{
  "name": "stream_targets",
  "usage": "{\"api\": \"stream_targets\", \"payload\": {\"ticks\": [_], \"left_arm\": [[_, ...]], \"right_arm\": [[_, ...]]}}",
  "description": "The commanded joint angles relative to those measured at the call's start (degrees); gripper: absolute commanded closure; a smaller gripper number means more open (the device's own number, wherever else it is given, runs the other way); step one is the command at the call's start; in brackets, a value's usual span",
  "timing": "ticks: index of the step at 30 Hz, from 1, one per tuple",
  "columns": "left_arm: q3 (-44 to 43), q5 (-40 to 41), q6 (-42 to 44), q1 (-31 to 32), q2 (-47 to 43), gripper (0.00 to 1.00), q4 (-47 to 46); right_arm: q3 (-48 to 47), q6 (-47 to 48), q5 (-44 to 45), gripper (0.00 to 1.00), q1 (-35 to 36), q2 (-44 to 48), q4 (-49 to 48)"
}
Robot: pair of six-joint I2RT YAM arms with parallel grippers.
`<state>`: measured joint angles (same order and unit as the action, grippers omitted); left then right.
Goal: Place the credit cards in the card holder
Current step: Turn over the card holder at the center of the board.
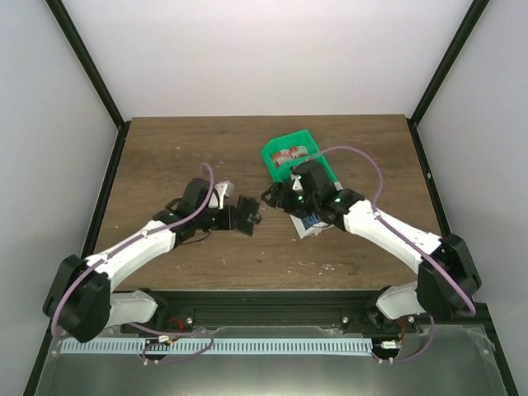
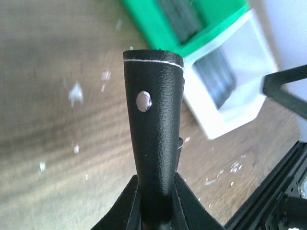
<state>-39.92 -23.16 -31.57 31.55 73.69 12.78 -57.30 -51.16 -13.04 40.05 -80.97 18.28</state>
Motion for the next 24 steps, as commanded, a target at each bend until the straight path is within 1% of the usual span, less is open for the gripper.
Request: {"api": "stream_targets", "payload": {"ticks": [1, 3, 6, 8, 9, 11, 13, 15, 16, 18, 21, 24], "left_arm": [[-5.61, 5.97, 8.35, 0.19, -6.19, 1.00, -2.10], [-7.67, 8.25, 12.73, 0.25, -8.05, 1.00, -3.30], [-11.01, 12.66, 20.52, 0.33, -10.14, 1.00, -5.66], [-12.32, 12.98, 27.37, 0.56, -11.68, 1.00, -8.08], [-11.91, 13.11, 32.35, 0.68, -12.88, 1.00, -11.50], [-8.52, 12.70, 40.59, 0.75, -15.91, 1.00, -19.45], [-3.25, 10.69, 50.21, 0.94, -19.21, 1.00, -28.18], [1.73, 10.27, 57.73, 0.95, -21.42, 1.00, -36.93], [3.39, 9.53, 61.14, 0.97, -21.75, 1.00, -39.67], [4.57, 8.76, 68.03, 0.97, -20.84, 1.00, -40.86], [4.24, 8.58, 76.86, 1.39, -18.64, 1.00, -38.58], [6.51, 9.16, 82.77, 2.07, -18.01, 1.00, -42.71]], "right_arm": [[-1.58, 0.19, -9.17, 0.21, -4.29, 3.71, -3.65], [-3.63, 0.19, -12.11, 0.17, -5.72, 4.74, -4.66], [-8.66, 0.19, -13.13, 0.16, -6.11, 5.22, -4.50], [-10.94, 0.19, -13.95, 0.16, -6.10, 5.69, -5.42], [-11.84, 0.19, -14.52, 0.16, -6.09, 6.05, -6.06], [-13.03, 0.19, -15.14, 0.16, -6.13, 6.78, -7.27], [-13.75, 0.19, -15.24, 0.16, -6.12, 7.60, -8.27], [-14.70, 0.19, -14.69, 0.16, -6.11, 8.08, -8.48], [-15.48, 0.19, -13.72, 0.16, -6.10, 8.10, -7.61], [-16.78, 0.19, -11.86, 0.16, -6.10, 7.87, -5.69], [-19.58, 0.19, -8.30, 0.16, -5.91, 6.70, -1.72], [-21.80, 0.19, -3.73, 0.16, -4.85, 4.87, 2.15]]}}
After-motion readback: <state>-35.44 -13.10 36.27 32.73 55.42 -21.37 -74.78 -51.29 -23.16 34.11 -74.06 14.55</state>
